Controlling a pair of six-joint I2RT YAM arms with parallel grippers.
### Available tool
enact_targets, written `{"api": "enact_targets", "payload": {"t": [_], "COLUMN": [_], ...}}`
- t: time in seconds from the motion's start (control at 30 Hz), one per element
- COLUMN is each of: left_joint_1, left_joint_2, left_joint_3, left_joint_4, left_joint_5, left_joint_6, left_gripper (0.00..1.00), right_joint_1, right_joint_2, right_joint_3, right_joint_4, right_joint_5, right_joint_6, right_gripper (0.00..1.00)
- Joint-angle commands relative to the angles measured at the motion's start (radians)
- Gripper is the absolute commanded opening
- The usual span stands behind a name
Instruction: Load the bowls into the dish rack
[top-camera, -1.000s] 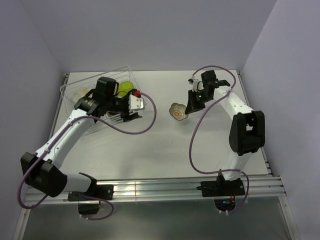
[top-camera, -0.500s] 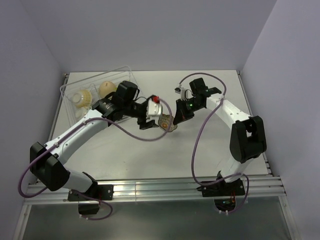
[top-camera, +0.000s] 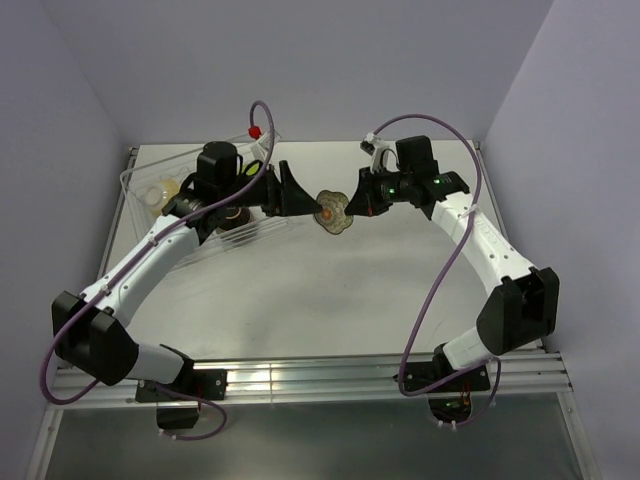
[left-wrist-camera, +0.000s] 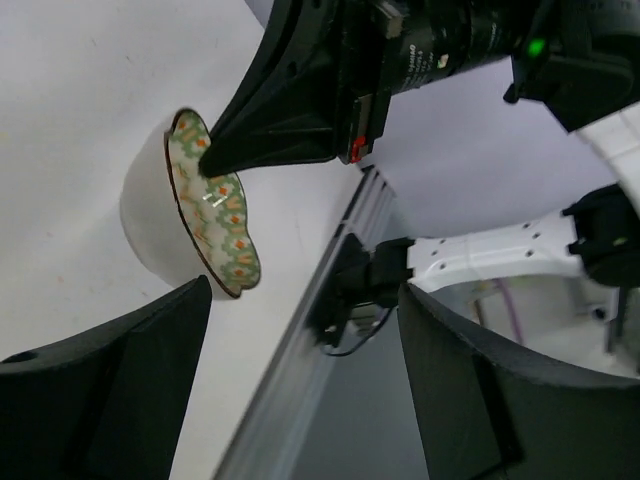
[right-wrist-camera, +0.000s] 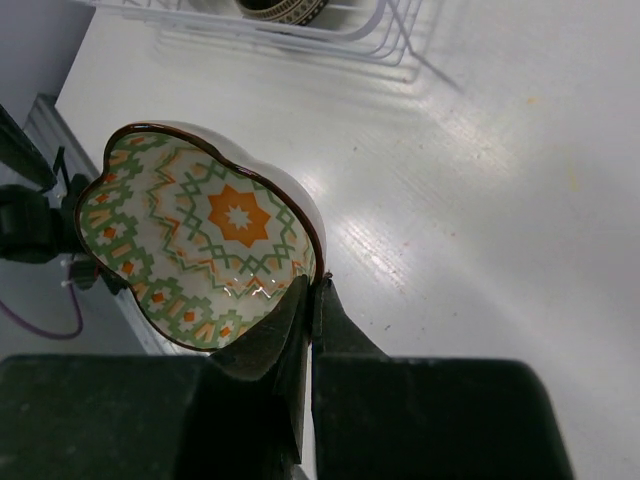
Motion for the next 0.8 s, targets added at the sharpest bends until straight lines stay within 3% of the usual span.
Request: {"api": "enact_targets", "payload": {"t": [0.0, 0.57, 0.77], "left_joint_1": [0.011, 0.014, 0.012], "left_joint_2": [-0.029, 0.042, 0.046], "left_joint_3": [-0.018, 0.035, -0.013], "left_joint_4": [0.038, -0.106, -0.022], "left_joint_5": [-0.018, -0.128, -0.046], "left_joint_6": [-0.247, -0.175, -0.253], "left_gripper": [0.81, 0.71, 0.73], "right_joint_1": [0.016, 0.074, 0.083], "right_joint_2": [-0.049, -0.088, -0.086], "right_joint_3": [0.070, 0.084, 0.086], "right_joint_4": [0.028, 0.014, 0.016], "right_joint_5": [0.056, 0.053, 0.044], "right_joint_6": [-0.022, -0.032, -0.019], "right_gripper": [0.00, 0.00, 0.00]}}
